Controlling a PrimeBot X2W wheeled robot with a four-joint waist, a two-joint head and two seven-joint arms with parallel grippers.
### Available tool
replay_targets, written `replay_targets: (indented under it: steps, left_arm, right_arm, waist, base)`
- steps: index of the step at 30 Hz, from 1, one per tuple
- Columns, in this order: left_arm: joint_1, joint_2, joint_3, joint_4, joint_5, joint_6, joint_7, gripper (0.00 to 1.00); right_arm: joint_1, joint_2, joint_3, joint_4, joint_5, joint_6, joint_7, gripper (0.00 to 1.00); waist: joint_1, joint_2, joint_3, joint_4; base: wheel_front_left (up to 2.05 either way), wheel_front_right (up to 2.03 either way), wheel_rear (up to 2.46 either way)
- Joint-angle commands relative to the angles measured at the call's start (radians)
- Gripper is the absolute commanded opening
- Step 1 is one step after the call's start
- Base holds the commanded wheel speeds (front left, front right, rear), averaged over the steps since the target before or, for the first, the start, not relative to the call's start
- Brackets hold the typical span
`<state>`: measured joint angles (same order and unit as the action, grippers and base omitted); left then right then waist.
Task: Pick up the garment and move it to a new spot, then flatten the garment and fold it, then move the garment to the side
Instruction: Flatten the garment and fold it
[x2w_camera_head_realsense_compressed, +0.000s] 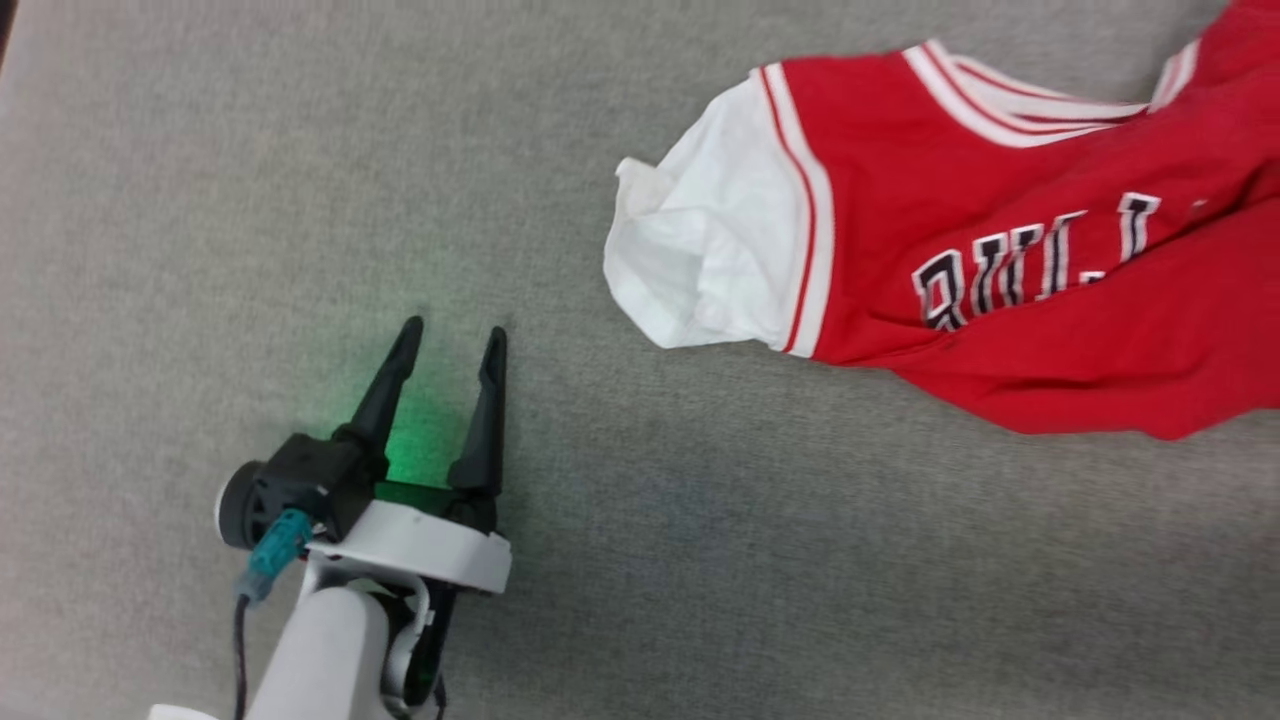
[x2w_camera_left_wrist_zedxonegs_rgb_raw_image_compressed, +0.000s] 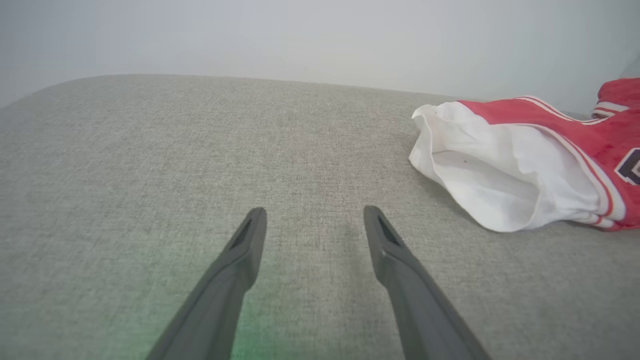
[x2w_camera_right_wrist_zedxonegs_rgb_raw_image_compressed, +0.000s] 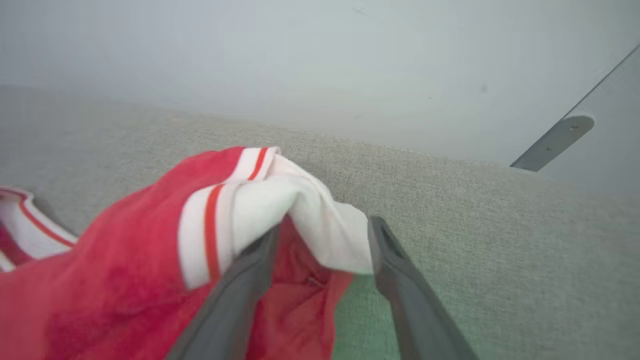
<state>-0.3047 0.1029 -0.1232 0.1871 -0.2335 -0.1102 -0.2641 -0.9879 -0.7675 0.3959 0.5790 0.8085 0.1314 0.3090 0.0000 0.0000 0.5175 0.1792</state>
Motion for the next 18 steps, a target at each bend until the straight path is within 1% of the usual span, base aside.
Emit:
replay_targets:
  steps: [1, 2, 3, 4, 7, 10, 12, 15, 17, 18]
  left_arm:
    - [0.010, 0.009, 0.006, 0.001, 0.007, -0.006, 0.000, 1.00]
    - [0.012, 0.017, 0.011, 0.000, 0.009, -0.006, 0.000, 1.00]
    - [0.018, 0.032, 0.018, -0.003, 0.015, -0.006, 0.000, 1.00]
    - [0.018, 0.032, 0.018, -0.003, 0.015, -0.006, 0.000, 1.00]
    - [0.023, 0.063, 0.028, -0.008, 0.015, -0.008, 0.004, 1.00]
    - [0.026, 0.100, 0.039, -0.027, 0.007, -0.011, 0.027, 1.00]
    - [0.022, 0.124, 0.034, -0.046, 0.007, -0.013, 0.051, 1.00]
    - [-0.008, 0.169, 0.002, -0.081, 0.005, -0.015, 0.101, 1.00]
    - [-0.040, 0.203, -0.043, -0.107, -0.011, -0.020, 0.153, 1.00]
    - [-0.064, 0.228, -0.081, -0.122, -0.018, -0.022, 0.186, 1.00]
  right_arm:
    - [0.029, -0.006, 0.003, -0.021, 0.004, -0.001, -0.028, 1.00]
    - [0.054, -0.016, 0.005, -0.044, 0.005, -0.001, -0.055, 1.00]
    - [0.114, -0.036, 0.010, -0.099, 0.012, -0.001, -0.102, 1.00]
    - [0.114, -0.036, 0.010, -0.099, 0.012, -0.001, -0.102, 1.00]
    - [0.215, -0.059, 0.016, -0.192, 0.017, -0.001, -0.185, 1.00]
    - [0.330, -0.065, 0.016, -0.286, 0.019, -0.001, -0.258, 1.00]
    - [0.403, -0.062, 0.007, -0.342, 0.009, -0.001, -0.303, 1.00]
    - [0.512, -0.039, -0.024, -0.410, 0.000, -0.001, -0.362, 1.00]
    - [0.579, -0.022, -0.046, -0.454, -0.010, -0.001, -0.398, 1.00]
    - [0.612, -0.011, -0.063, -0.473, -0.016, -0.001, -0.416, 1.00]
  waist:
    - [0.0000, 0.0000, -0.047, -0.039]
    - [0.0000, 0.0000, -0.061, -0.048]
    - [0.0000, 0.0000, -0.085, -0.068]
    - [0.0000, 0.0000, -0.085, -0.068]
    - [0.0000, 0.0000, -0.121, -0.101]
    - [0.0000, 0.0000, -0.146, -0.139]
    - [0.0000, 0.0000, -0.157, -0.161]
    - [0.0000, 0.0000, -0.170, -0.190]
    - [0.0000, 0.0000, -0.175, -0.207]
    - [0.0000, 0.0000, -0.177, -0.215]
  base:
    - [0.00, 0.00, 0.00]
    - [0.00, 0.00, 0.00]
    - [0.00, 0.00, 0.00]
    - [0.00, 0.00, 0.00]
    - [0.00, 0.00, 0.00]
    - [0.00, 0.00, 0.00]
    - [0.00, 0.00, 0.00]
    - [0.00, 0.00, 0.00]
    - [0.00, 0.00, 0.00]
    - [0.00, 0.00, 0.00]
